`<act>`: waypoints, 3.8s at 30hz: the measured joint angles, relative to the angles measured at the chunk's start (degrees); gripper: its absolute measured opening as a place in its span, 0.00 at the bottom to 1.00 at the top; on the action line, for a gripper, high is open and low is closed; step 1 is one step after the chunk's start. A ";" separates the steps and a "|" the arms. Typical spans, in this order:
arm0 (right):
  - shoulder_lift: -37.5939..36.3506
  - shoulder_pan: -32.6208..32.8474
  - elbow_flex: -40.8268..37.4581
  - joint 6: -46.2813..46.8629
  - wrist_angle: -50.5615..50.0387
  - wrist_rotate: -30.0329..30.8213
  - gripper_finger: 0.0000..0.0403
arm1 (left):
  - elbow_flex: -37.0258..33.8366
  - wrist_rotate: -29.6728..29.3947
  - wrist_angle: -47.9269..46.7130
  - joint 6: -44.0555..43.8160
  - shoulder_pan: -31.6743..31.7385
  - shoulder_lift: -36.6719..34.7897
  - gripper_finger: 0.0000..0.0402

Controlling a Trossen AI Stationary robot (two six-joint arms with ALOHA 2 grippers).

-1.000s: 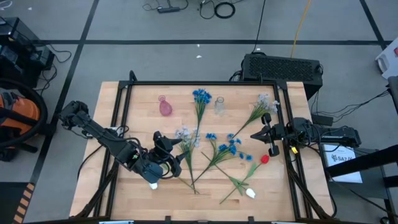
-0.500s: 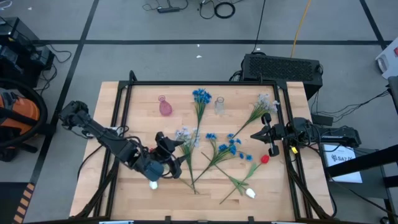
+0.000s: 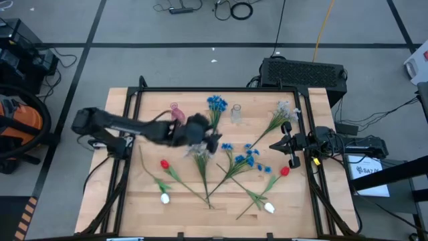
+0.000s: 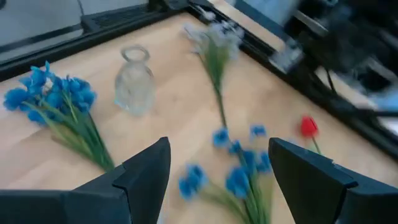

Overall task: Sort flowers into vase by color
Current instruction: Put the top blue flowers into the pink vase

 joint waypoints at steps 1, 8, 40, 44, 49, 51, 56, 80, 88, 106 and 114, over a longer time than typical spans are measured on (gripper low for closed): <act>0.00 -0.02 0.00 0.00 0.00 -0.02 0.00 | 0.68 1.05 0.14 -0.20 2.11 1.65 0.69; 0.00 0.00 0.00 0.00 0.00 0.00 0.00 | 14.12 4.96 -11.99 -0.76 12.58 15.46 0.69; 0.00 -0.02 0.00 0.00 0.00 0.00 0.00 | 26.07 18.45 -27.55 -1.15 25.81 37.10 0.38; 0.00 -0.01 0.01 0.00 0.00 0.00 0.00 | 25.92 19.59 -29.06 2.07 26.66 34.81 0.08; 0.00 -0.01 0.00 0.00 0.00 0.00 0.00 | 25.92 19.93 -30.08 4.12 26.54 28.37 0.04; -0.02 0.00 0.01 0.00 0.00 0.00 0.00 | 25.92 19.89 -29.92 4.88 26.32 24.56 0.04; 0.00 -0.02 0.00 0.00 0.00 -0.02 0.00 | 25.92 18.21 -26.68 8.48 25.44 13.09 0.03; -0.02 0.00 0.00 0.00 0.00 0.00 0.00 | -26.22 11.74 41.87 29.65 25.85 -36.04 0.02; -0.01 -0.02 0.00 0.00 0.00 0.00 0.00 | -38.83 11.96 51.01 31.90 25.76 -40.77 0.02; -0.02 -0.01 0.01 0.00 0.00 0.00 0.00 | -40.06 12.91 47.70 40.19 28.76 -44.51 0.02; -0.01 0.00 0.00 0.00 0.00 0.00 0.00 | -40.59 16.88 48.22 40.17 33.37 -44.51 0.02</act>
